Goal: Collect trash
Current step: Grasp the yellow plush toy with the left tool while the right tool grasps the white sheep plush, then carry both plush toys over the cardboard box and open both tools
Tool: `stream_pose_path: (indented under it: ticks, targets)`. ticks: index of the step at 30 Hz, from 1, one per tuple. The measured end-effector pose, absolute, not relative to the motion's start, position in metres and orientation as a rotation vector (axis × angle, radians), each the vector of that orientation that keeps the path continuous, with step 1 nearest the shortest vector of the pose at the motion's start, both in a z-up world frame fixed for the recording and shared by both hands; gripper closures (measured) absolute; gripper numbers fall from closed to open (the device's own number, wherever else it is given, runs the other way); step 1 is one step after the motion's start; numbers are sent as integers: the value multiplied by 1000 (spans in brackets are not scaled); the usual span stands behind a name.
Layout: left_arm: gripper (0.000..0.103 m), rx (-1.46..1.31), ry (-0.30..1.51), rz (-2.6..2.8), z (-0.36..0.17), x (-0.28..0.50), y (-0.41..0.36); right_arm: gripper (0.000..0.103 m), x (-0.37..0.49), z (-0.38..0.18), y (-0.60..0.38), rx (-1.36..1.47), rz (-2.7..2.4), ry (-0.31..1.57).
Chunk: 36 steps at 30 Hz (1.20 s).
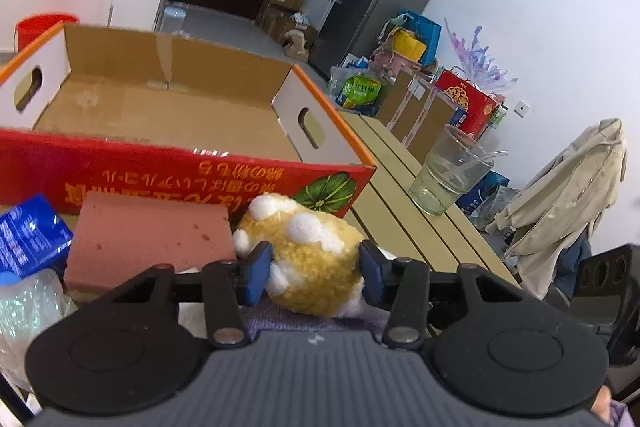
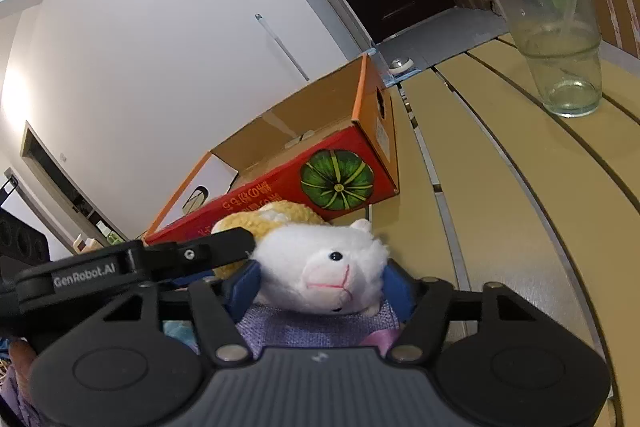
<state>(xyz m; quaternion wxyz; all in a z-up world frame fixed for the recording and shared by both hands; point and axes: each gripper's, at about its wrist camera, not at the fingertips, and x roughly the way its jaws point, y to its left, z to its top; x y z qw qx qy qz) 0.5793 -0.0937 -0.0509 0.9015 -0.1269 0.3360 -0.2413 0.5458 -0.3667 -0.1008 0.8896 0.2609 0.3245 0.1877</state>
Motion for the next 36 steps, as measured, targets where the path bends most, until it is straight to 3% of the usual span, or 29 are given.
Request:
stream_pose_path:
  ticks: [13, 21, 26, 35, 36]
  targets:
    - [56, -240, 516, -499, 39, 488, -58, 43, 478, -13, -338, 440, 450, 516]
    - [56, -269, 494, -483, 77, 526, -18, 43, 506, 41, -296, 373, 483, 493]
    - [56, -323, 548, -457, 58, 605, 12, 43, 586, 39, -265, 347, 485, 567]
    - [56, -307, 686, -355, -14, 705, 58, 44, 703, -26, -204, 322, 464, 709]
    - [55, -279, 697, -338, -18, 705, 60, 50, 708, -33, -199, 310, 458, 722]
